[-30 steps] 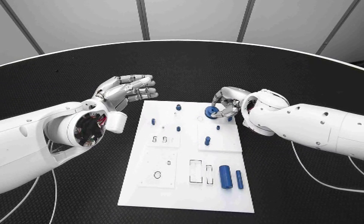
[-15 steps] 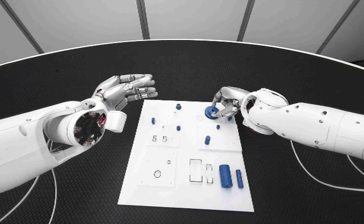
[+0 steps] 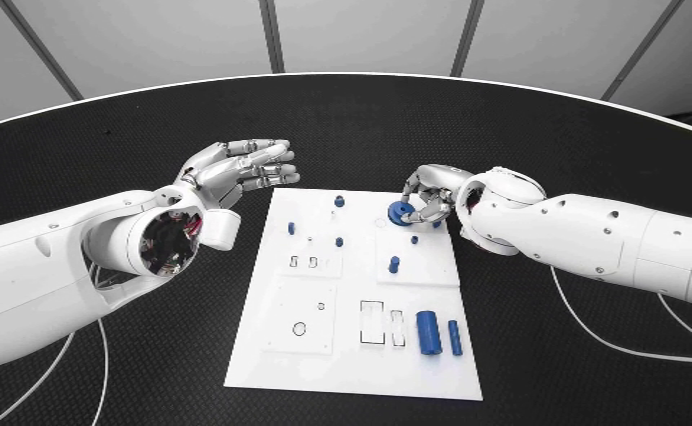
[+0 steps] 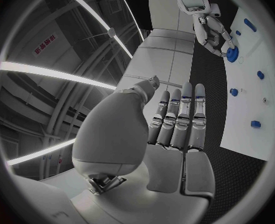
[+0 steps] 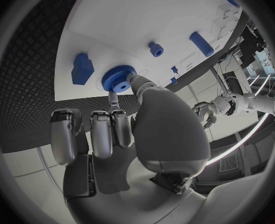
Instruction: Assemble the parts on the task board
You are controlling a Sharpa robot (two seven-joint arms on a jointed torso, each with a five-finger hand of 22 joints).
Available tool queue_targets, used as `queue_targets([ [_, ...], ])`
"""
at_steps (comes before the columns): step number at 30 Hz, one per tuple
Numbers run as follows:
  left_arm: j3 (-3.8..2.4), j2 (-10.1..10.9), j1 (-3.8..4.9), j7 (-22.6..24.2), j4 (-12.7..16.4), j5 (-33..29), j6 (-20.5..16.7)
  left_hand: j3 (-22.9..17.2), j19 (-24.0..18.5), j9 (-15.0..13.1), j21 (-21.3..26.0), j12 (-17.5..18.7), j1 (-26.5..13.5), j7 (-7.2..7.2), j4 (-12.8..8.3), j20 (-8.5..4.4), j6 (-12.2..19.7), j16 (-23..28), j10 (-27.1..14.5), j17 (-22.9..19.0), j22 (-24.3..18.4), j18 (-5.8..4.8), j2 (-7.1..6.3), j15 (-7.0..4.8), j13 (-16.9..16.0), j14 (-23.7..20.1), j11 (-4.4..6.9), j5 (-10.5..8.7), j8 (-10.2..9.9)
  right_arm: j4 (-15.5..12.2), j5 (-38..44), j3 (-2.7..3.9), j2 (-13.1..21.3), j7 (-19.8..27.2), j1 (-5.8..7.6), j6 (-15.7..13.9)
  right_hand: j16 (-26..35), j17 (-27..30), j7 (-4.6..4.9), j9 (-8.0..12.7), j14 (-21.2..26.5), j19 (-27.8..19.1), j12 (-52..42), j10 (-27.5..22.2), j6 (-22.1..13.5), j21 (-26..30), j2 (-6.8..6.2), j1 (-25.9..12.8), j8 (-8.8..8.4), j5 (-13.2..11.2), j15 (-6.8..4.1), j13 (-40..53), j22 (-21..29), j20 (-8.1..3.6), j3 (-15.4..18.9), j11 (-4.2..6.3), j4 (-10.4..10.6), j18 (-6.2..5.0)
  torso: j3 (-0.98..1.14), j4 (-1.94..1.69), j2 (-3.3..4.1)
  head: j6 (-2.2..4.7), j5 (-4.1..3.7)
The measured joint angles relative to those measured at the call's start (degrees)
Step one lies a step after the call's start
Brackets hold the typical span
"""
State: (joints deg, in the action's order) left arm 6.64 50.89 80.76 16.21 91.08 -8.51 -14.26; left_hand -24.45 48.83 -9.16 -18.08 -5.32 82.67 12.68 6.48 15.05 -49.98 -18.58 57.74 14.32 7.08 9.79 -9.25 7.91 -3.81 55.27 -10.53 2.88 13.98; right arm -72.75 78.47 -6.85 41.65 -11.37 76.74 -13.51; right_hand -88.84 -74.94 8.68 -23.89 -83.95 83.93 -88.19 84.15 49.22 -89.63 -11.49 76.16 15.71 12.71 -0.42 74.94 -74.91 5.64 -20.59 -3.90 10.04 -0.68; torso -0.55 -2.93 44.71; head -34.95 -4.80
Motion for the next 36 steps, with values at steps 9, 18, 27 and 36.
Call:
queue_targets([
  [9,0.0,0.01,0.0,-0.07,-0.01,0.0,0.06,0.0,0.0,-0.01,0.0,0.0,0.0,0.0,0.0,0.0,0.0,0.0,0.0,-0.01,0.01,0.0,0.0,0.0,0.0,0.0,0.0,0.0,0.0,-0.22,0.06,-0.02,0.05,-0.61,-0.1,-0.99,0.0,0.0,0.0,0.4,0.0,0.0,0.0,0.0,1.07,0.0,-0.01,-0.01,0.0,0.56,0.0,-0.01,0.0,0.0,-0.98,0.0,0.16,-0.01,0.01,-0.01,0.0,-0.05,-0.04],
  [18,0.0,-0.03,0.0,-0.22,-0.15,0.0,0.22,0.0,0.0,0.04,0.0,0.0,0.0,0.0,0.0,0.0,0.0,0.0,0.0,-0.01,0.01,0.0,0.0,0.0,0.0,0.0,0.0,0.0,0.0,-1.63,1.31,-0.01,0.82,-1.37,-0.11,-5.02,-0.24,0.01,-0.5,0.63,0.0,0.0,-0.85,-0.22,3.21,0.0,0.27,-1.3,-0.16,3.69,0.0,-0.01,0.0,0.0,-3.66,0.22,-0.18,-0.02,0.03,0.0,-0.02,-0.04,-0.05],
  [27,0.0,-0.34,0.0,-0.29,-0.64,0.0,0.33,0.0,0.0,0.04,0.0,0.0,0.0,0.0,0.0,0.0,0.0,0.0,0.0,-0.02,0.01,-0.01,0.0,0.0,0.0,0.0,0.0,0.0,0.0,-5.5,3.6,0.03,1.86,-1.72,-0.1,-8.19,-0.33,0.01,-0.82,0.59,0.0,0.0,-0.85,-0.22,3.55,0.0,0.14,-1.54,0.0,4.26,0.0,-0.02,0.0,0.0,-4.42,0.22,-0.16,-0.02,0.05,0.1,-0.16,0.32,-0.02],
  [36,0.0,-0.74,0.0,-0.34,-1.11,0.0,0.43,0.0,0.0,0.04,0.0,0.0,0.0,0.0,0.0,0.0,0.0,0.0,0.0,-0.02,0.02,-0.01,0.0,0.0,0.0,0.0,0.0,0.0,0.0,-8.72,8.86,0.14,0.4,-2.33,-0.07,-10.17,-0.33,0.02,-0.83,0.63,0.0,0.0,-0.85,-0.22,3.54,0.0,0.14,-1.54,-0.05,4.27,0.0,-0.02,0.0,0.0,-4.71,0.22,-0.44,-0.04,-0.05,0.07,-0.26,0.69,0.19],
])
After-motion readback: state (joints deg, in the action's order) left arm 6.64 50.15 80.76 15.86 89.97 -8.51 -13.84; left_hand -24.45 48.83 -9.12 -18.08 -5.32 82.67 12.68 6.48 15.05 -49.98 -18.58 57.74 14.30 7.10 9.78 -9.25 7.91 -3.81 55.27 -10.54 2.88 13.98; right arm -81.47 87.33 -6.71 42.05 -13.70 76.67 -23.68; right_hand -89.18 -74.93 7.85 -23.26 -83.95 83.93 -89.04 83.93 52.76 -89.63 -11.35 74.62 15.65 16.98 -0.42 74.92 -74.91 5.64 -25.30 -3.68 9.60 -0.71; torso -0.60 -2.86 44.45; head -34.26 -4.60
